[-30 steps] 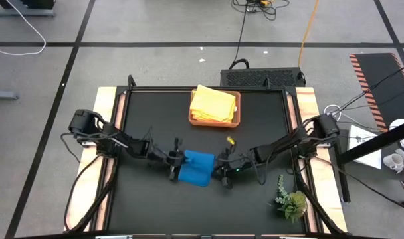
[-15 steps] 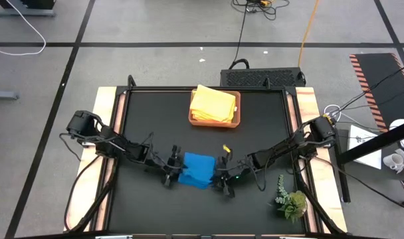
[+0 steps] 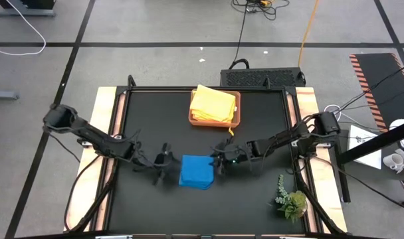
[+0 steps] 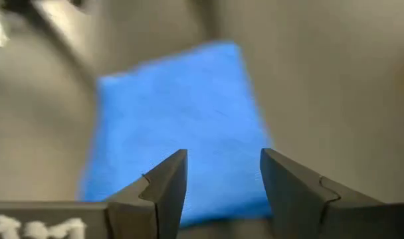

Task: Fold microfiber towels
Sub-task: Put the blue microfiber cloth into the orange bin

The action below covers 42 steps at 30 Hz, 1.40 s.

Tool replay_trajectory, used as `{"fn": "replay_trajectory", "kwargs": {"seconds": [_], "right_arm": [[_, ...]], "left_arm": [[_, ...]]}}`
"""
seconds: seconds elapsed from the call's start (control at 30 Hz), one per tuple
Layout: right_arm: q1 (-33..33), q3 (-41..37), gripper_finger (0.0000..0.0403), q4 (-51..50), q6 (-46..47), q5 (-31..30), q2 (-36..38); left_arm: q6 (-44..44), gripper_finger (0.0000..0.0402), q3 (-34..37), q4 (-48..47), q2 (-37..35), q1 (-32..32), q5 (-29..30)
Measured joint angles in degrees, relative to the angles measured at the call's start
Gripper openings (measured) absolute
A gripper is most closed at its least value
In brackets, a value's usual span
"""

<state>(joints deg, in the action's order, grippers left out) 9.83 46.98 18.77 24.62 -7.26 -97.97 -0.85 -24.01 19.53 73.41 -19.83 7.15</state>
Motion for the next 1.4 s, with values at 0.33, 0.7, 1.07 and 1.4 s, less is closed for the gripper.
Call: {"fn": "replay_trajectory", "kwargs": {"seconds": [0.33, 0.7, 1.07, 1.4], "right_arm": [[-5.5, 0.0, 0.0221, 0.8, 5.2, 7.3, -3.3], [-6.4, 0.1, 0.0212, 7.6, 7.7, 11.6, -10.5], [-6.5, 0.1, 0.0126, 6.8, 6.1, 11.5, -10.8], [-6.2, -0.1, 0.0010, 3.9, 1.5, 13.0, -8.1]], "left_arm": [[21.4, 0.0305, 0.1, -1.5, 4.4, 16.4, -9.9], [30.2, 0.0291, -0.6, 8.7, 21.3, 24.7, -24.3], [24.7, 0.0127, -0.5, 11.7, 24.4, 22.8, -26.2], [20.7, 0.0007, -2.5, 10.6, 22.7, 22.4, -25.9]]}}
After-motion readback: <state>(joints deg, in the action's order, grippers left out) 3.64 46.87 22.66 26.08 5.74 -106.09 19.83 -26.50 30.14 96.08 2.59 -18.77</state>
